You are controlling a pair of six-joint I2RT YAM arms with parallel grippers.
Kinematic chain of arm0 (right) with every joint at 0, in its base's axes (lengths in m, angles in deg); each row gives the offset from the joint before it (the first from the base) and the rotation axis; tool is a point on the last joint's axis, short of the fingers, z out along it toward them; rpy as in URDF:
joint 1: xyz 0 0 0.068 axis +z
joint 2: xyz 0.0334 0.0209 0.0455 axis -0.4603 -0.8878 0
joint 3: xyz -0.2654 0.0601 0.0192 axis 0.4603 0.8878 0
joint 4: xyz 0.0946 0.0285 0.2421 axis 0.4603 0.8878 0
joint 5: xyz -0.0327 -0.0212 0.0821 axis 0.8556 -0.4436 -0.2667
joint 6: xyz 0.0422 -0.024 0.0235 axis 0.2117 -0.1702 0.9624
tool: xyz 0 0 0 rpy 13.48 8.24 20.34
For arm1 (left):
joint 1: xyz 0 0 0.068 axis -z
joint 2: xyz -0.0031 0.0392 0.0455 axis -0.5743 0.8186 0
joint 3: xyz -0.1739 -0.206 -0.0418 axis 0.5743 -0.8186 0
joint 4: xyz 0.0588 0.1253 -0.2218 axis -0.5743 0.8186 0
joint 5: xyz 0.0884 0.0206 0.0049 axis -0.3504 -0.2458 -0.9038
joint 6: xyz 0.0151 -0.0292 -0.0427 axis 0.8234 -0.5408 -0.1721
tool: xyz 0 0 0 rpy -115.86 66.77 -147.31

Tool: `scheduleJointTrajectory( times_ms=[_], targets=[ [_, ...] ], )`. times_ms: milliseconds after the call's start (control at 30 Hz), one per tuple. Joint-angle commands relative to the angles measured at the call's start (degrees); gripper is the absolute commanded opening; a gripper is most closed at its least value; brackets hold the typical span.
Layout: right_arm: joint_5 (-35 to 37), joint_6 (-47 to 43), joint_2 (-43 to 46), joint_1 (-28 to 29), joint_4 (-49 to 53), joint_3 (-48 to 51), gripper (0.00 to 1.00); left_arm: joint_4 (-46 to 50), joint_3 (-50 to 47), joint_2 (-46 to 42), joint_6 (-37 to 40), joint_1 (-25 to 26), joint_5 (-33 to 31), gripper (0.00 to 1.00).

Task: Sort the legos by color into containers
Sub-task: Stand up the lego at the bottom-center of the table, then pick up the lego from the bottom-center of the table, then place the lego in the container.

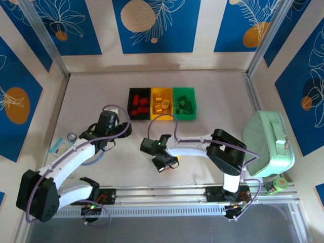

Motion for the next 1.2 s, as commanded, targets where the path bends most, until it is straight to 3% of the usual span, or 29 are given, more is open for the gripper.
scheduleJointTrajectory(
  times_ms=[0, 367, 667, 867, 1167],
  targets=[
    [1.1, 1.0, 0.2, 0.0, 1.5, -0.3, 0.45, -0.5, -0.4, -1.2, -0.2, 0.3, -1.1, 0.68],
    [3.9, 1.5, 2.6, 0.1, 4.2, -2.6, 0.25, -0.2, -0.6, -1.5, -0.2, 0.2, -1.5, 0.67],
    [4.0, -2.0, 5.8, -1.8, 5.1, -8.7, 0.23, 0.7, -1.4, -4.0, -0.1, 0.2, -2.4, 0.67],
    [3.3, -8.5, 1.8, -7.6, 5.6, -22.5, 0.23, 0.9, -4.0, -7.6, -1.4, 0.3, -0.8, 0.66],
    [-1.6, -15.0, -16.0, -16.3, 11.0, -51.7, 0.24, 4.6, -12.6, -17.9, -5.8, 1.0, 0.1, 0.66]
  ],
)
